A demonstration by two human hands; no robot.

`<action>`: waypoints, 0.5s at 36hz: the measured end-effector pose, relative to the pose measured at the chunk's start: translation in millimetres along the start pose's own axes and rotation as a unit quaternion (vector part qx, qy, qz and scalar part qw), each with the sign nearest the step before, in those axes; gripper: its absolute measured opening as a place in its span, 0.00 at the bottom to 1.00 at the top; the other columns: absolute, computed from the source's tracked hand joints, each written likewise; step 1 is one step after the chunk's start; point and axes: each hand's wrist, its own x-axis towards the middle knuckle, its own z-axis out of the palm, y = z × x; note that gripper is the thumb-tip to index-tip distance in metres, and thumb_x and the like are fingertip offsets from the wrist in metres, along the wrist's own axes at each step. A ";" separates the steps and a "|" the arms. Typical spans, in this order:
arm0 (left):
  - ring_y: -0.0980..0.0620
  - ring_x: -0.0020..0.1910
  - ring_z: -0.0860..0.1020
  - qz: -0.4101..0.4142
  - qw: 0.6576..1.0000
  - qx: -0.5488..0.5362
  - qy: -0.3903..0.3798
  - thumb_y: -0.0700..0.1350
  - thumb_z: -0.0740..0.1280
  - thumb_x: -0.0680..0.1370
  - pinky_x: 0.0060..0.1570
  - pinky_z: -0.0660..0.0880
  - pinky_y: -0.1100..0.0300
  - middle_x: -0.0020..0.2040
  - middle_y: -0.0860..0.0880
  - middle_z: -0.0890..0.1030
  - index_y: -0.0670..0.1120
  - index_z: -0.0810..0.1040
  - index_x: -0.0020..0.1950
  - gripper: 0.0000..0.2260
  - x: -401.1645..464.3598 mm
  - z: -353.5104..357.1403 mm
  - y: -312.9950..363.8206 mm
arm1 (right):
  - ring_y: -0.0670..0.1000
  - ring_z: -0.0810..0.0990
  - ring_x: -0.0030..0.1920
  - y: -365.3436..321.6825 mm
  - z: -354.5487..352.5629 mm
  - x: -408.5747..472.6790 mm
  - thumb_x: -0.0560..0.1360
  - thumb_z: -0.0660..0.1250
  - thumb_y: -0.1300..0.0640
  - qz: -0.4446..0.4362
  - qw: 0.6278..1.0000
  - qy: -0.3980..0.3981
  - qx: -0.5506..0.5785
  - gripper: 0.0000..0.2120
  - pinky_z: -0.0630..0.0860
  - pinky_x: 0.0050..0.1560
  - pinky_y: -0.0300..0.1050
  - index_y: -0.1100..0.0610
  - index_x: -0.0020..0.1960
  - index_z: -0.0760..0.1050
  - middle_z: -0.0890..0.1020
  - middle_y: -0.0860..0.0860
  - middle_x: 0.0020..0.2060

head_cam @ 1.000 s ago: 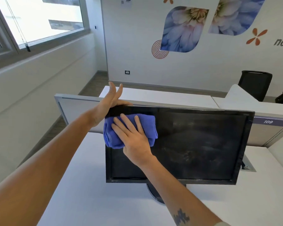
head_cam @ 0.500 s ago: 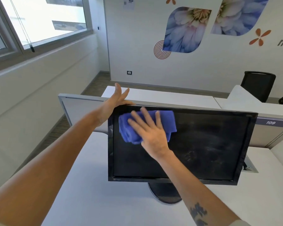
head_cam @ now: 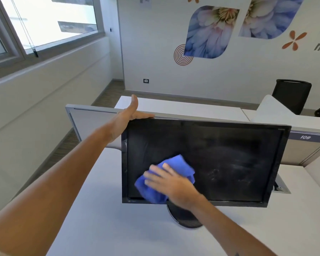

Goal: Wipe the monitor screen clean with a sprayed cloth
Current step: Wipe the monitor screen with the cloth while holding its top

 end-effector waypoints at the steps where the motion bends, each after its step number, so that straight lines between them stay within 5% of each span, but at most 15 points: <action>1: 0.53 0.76 0.75 -0.001 1.000 -0.006 0.000 0.81 0.36 0.75 0.77 0.61 0.57 0.73 0.55 0.82 0.62 0.87 0.66 0.46 0.2 0.3 0.8 | 0.56 0.45 0.86 16.6 -10.5 3.3 0.81 0.66 0.59 0.045 0.999 0.031 0.003 0.32 0.38 0.84 0.59 0.50 0.83 0.62 0.57 0.49 0.85; 5: 0.52 0.78 0.73 0.007 1.000 -0.015 0.000 0.79 0.36 0.76 0.85 0.57 0.49 0.74 0.55 0.82 0.61 0.87 0.66 0.46 -0.1 1.6 1.2 | 0.59 0.56 0.85 77.4 -46.5 6.9 0.84 0.68 0.56 0.230 0.960 0.162 -0.004 0.30 0.49 0.83 0.66 0.48 0.83 0.63 0.61 0.47 0.84; 9: 0.51 0.79 0.72 0.016 1.000 -0.006 0.004 0.79 0.35 0.76 0.87 0.54 0.45 0.75 0.55 0.81 0.62 0.87 0.66 0.46 0.0 2.1 1.2 | 0.60 0.58 0.84 81.3 -43.3 -6.0 0.86 0.66 0.52 0.283 0.938 0.199 -0.033 0.27 0.48 0.81 0.73 0.47 0.83 0.64 0.64 0.46 0.83; 14: 0.53 0.77 0.74 0.019 1.000 -0.014 0.006 0.80 0.38 0.75 0.85 0.57 0.49 0.73 0.56 0.82 0.62 0.87 0.66 0.45 1.1 1.9 -2.7 | 0.60 0.57 0.85 8.7 1.8 -56.6 0.75 0.66 0.67 0.266 0.956 0.122 0.008 0.37 0.47 0.80 0.73 0.49 0.82 0.66 0.62 0.45 0.84; 18: 0.64 0.71 0.76 0.025 1.000 -0.009 0.002 0.80 0.38 0.77 0.70 0.63 0.66 0.69 0.63 0.84 0.65 0.87 0.65 0.43 1.6 -0.3 -7.1 | 0.57 0.52 0.86 -47.8 36.6 -115.8 0.77 0.62 0.58 0.220 0.975 0.026 0.026 0.35 0.42 0.82 0.70 0.46 0.83 0.63 0.61 0.43 0.84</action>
